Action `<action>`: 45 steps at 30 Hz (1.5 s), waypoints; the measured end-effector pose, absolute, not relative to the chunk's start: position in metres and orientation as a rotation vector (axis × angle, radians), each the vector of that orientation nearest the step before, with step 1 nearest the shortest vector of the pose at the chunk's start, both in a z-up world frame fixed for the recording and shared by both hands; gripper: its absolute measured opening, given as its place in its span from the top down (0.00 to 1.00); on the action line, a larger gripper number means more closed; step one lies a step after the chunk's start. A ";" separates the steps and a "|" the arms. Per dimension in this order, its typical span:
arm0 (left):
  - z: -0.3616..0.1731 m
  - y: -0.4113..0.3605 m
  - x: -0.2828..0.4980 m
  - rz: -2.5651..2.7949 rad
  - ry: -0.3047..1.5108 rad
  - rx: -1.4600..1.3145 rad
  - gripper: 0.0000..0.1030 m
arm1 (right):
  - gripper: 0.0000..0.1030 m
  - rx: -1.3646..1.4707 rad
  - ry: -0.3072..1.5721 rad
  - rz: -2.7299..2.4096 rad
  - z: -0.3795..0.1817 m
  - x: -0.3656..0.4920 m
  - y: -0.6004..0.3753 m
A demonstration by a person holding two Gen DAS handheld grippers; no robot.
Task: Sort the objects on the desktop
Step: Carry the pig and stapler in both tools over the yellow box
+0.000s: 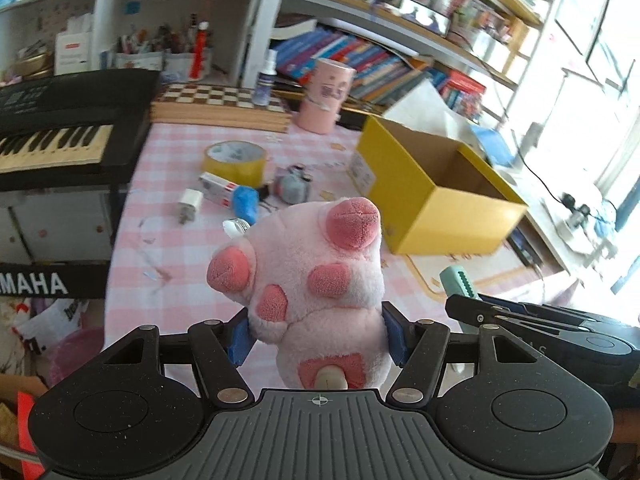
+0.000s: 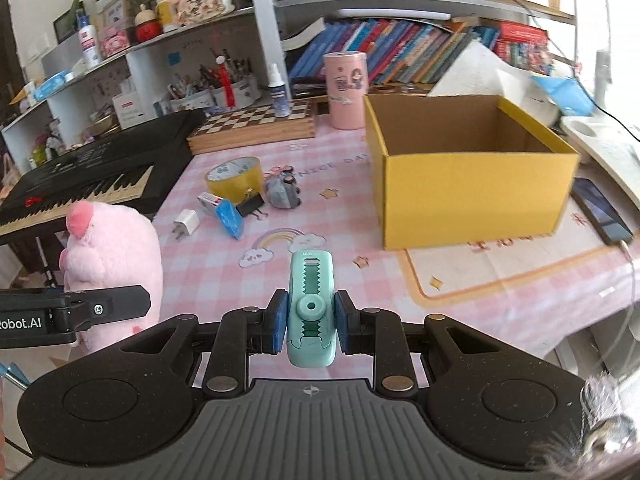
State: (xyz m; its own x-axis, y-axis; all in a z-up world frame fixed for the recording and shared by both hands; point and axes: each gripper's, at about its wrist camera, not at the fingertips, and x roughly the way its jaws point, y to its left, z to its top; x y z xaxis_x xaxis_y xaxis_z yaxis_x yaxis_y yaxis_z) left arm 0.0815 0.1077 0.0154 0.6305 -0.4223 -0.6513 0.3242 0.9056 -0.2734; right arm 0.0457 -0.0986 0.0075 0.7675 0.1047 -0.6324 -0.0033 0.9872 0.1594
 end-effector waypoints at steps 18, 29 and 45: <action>0.007 0.072 0.067 -0.573 0.810 -0.047 0.39 | 0.78 0.198 0.700 -0.077 0.002 -0.002 -0.121; 0.003 0.037 0.070 -0.640 0.832 -0.003 0.39 | 0.78 0.240 0.707 -0.140 -0.003 -0.010 -0.154; -0.001 -0.009 0.074 -0.709 0.854 0.044 0.39 | 0.78 0.274 0.727 -0.189 -0.010 -0.013 -0.194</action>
State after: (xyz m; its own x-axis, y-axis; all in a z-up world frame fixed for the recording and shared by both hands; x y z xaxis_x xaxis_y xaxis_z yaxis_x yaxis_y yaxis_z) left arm 0.0736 -0.0094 -0.0012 0.4445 -0.5549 -0.7032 0.5888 0.7726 -0.2375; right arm -0.0131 -0.1945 -0.0099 0.7326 -0.0755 -0.6764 0.2643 0.9474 0.1805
